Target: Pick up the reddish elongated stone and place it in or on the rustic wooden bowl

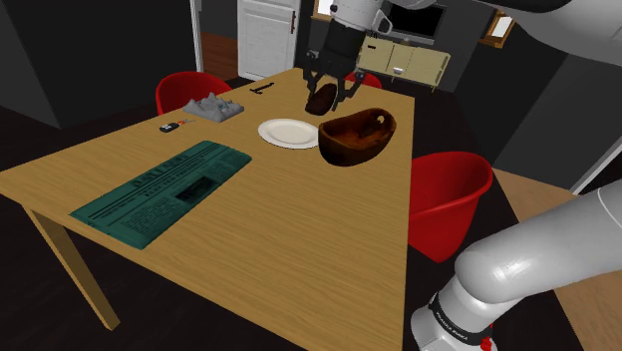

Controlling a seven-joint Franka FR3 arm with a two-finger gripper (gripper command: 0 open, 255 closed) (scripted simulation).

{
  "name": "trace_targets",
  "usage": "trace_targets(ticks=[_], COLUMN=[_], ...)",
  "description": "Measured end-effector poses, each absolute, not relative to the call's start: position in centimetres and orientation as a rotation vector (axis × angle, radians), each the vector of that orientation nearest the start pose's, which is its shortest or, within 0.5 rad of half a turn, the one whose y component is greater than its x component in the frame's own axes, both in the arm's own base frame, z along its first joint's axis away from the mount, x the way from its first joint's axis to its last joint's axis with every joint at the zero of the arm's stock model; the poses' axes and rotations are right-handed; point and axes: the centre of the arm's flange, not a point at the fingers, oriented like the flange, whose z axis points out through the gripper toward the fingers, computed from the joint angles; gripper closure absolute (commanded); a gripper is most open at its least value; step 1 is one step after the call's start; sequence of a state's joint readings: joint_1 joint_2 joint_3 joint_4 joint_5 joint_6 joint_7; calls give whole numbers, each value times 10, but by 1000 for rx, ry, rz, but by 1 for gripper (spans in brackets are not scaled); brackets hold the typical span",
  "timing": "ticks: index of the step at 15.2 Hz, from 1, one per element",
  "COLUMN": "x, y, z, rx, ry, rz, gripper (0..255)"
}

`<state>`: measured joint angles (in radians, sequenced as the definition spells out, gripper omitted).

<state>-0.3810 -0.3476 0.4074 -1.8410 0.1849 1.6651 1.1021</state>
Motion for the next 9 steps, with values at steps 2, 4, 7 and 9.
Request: trace_targets(ticks=[2,4,7,9], x=[463,464,471,468], y=[41,12,-27,-52], z=[664,662,663,663], rx=[-2581,-2580,-2581,-2580], ry=[1568,1568,1568,1568], rz=[-146,-147,-147,-146], gripper=[255,255,255,255])
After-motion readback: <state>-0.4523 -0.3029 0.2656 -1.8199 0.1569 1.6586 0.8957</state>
